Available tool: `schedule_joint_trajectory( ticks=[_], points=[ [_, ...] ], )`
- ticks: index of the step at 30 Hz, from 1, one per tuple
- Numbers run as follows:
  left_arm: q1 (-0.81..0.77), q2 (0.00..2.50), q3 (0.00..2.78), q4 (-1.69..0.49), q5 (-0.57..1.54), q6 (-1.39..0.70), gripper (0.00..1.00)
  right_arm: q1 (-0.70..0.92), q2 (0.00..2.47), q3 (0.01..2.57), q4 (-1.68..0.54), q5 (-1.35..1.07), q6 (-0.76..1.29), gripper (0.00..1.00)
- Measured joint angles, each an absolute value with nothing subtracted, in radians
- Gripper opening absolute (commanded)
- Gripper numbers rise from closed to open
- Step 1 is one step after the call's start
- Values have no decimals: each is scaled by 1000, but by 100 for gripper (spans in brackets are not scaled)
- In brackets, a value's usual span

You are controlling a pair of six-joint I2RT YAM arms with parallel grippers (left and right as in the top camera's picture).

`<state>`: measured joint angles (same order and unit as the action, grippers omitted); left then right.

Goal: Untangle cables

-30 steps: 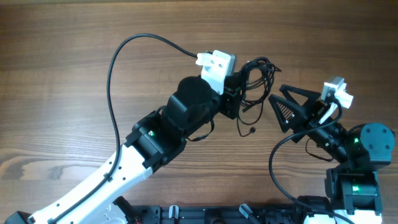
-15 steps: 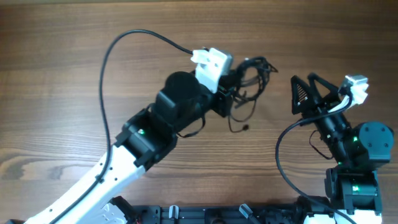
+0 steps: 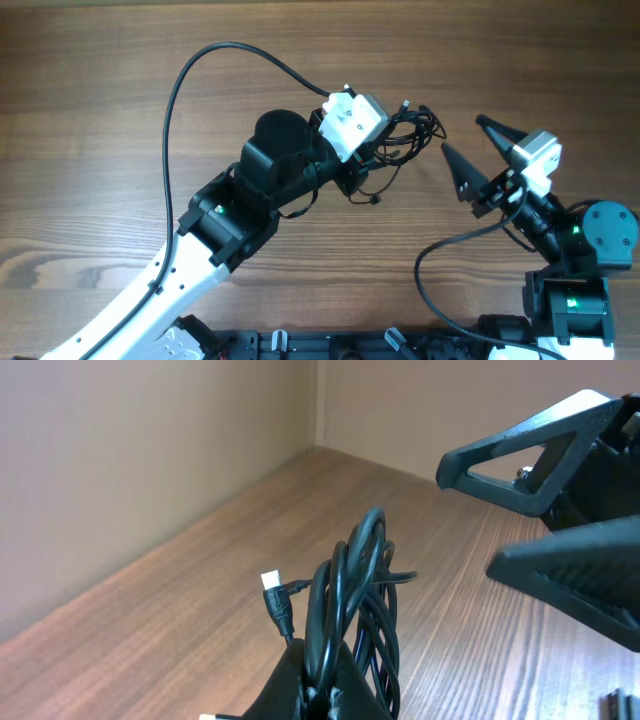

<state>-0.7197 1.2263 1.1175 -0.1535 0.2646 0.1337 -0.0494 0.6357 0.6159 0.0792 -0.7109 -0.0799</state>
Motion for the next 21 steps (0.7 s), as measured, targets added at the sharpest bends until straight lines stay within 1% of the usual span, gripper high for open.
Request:
schedule_joint_trajectory(
  ticks=[1, 2, 3, 4, 5, 6, 7, 9, 11, 12, 13, 14, 15, 16, 18, 21],
  points=[
    [-720, 1226, 1118, -150, 265, 153, 4, -49, 636, 617, 64, -746, -122, 61],
    [-720, 1226, 1118, -138, 276, 172, 4, -49, 636, 619, 2, -794, -210, 54],
    [-720, 1226, 1118, -124, 289, 181, 4, -49, 636, 619, -25, -809, -242, 51],
    [-720, 1226, 1117, -109, 307, 184, 4, -49, 636, 620, -72, -823, -318, 31],
    [-720, 1225, 1117, -97, 329, 190, 4, -49, 636, 620, -76, -828, -348, 18],
    [-720, 1225, 1117, -95, 341, 191, 4, -49, 636, 620, -75, -833, -381, 13],
    [-720, 1225, 1117, -95, 352, 195, 4, -49, 636, 620, -76, -835, -391, 9],
    [-720, 1225, 1117, -93, 360, 202, 4, -49, 636, 620, -86, -845, -400, 7],
    [-720, 1225, 1117, -89, 361, 235, 4, -49, 636, 620, -88, -907, -395, 9],
    [-720, 1225, 1117, -89, 357, 262, 4, -51, 636, 620, -87, -979, -394, 11],
    [-720, 1225, 1117, -89, 353, 285, 4, -51, 636, 620, -79, -1074, -391, 19],
    [-720, 1225, 1117, -89, 346, 329, 4, -51, 636, 620, -73, -1139, -391, 51],
    [-720, 1225, 1117, -89, 338, 361, 4, -51, 636, 620, -65, -1177, -389, 100],
    [-720, 1225, 1117, -89, 335, 393, 4, -51, 636, 620, -38, -1211, -376, 100],
    [-720, 1225, 1117, -89, 327, 422, 4, -50, 636, 620, -7, -1197, -355, 100],
    [-720, 1225, 1117, -110, 323, 441, 4, -51, 636, 620, 41, -1070, -291, 100]
  ],
)
